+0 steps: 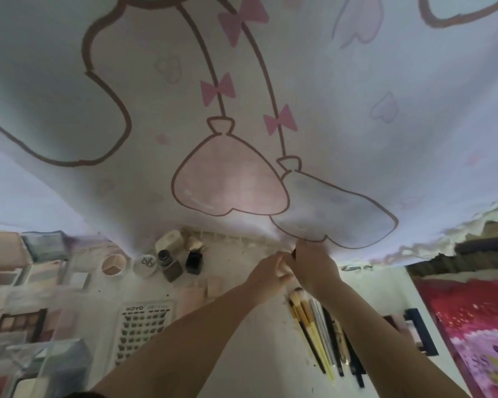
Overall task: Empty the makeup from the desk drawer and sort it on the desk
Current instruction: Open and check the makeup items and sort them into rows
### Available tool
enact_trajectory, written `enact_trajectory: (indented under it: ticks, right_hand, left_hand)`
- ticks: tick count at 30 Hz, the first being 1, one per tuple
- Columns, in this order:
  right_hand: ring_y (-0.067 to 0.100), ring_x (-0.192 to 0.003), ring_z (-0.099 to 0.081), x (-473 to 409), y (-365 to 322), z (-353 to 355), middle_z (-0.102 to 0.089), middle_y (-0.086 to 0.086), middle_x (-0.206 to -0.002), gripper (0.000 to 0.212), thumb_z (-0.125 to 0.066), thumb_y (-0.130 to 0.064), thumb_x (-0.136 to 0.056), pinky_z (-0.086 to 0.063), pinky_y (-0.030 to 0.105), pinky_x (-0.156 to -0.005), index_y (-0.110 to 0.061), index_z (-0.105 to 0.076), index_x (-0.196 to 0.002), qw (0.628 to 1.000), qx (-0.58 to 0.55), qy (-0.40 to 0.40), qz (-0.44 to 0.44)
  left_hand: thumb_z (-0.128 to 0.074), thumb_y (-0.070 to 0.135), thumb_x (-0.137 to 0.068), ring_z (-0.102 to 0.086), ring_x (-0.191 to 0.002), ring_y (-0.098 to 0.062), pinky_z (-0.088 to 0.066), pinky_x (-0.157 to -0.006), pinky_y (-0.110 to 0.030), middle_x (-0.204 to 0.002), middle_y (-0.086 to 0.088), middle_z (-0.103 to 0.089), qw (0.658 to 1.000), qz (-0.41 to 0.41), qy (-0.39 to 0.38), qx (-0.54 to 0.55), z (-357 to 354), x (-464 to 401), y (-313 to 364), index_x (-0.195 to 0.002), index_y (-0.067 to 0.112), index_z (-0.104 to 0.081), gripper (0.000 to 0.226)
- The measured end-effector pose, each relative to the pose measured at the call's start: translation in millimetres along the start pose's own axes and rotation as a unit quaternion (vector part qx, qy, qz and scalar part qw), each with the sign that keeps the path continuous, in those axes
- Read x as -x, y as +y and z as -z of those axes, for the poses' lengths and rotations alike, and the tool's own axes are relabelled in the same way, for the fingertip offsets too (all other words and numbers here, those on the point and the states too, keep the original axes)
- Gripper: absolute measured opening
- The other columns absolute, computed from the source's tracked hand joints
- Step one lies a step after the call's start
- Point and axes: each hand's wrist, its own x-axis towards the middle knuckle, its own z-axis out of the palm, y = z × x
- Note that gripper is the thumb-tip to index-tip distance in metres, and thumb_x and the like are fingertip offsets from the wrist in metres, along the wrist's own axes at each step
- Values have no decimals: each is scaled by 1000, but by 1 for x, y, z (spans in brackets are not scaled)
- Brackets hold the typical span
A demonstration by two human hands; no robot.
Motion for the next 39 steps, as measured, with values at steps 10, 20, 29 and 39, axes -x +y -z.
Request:
enact_trajectory:
  ticks: [10,20,29,39]
  right_hand:
    - [19,-68,-53,22,-46,41,-58,2,-78,40,-37,-42,-99,-40,26,-61,-7,-55,-89,974,-192,-59,108]
    - [10,-62,-50,101,-95,53,-54,-6,-71,27,-37,-36,-99,-45,31,-63,-16,-50,-86,943,-217,-40,250]
    - [6,-42,-41,142,-112,66,-48,-5,-53,50,-29,-53,-96,-37,17,-59,-17,-58,-78,959,-152,-168,171]
    - [8,-57,-57,173,-117,49,-65,-5,-69,40,-34,-50,-97,-42,19,-58,-18,-57,-90,953,-182,-182,158]
  left_hand:
    - [-56,19,-91,-57,-61,-13,-50,-55,-25,-76,-4,-62,983,35,-37,175,83,83,25,-80,18,-58,11]
    - [-65,53,-78,-54,-57,-15,-44,-48,-20,-72,-5,-59,883,31,-221,412,114,178,7,-88,10,-53,47]
    - [-57,29,-92,-59,-64,-15,-50,-54,-24,-74,-2,-63,984,2,-83,155,124,241,12,-90,11,-57,17]
    - [-62,36,-87,-58,-65,-11,-51,-58,-23,-77,0,-63,997,19,-26,70,109,269,4,-95,20,-58,18]
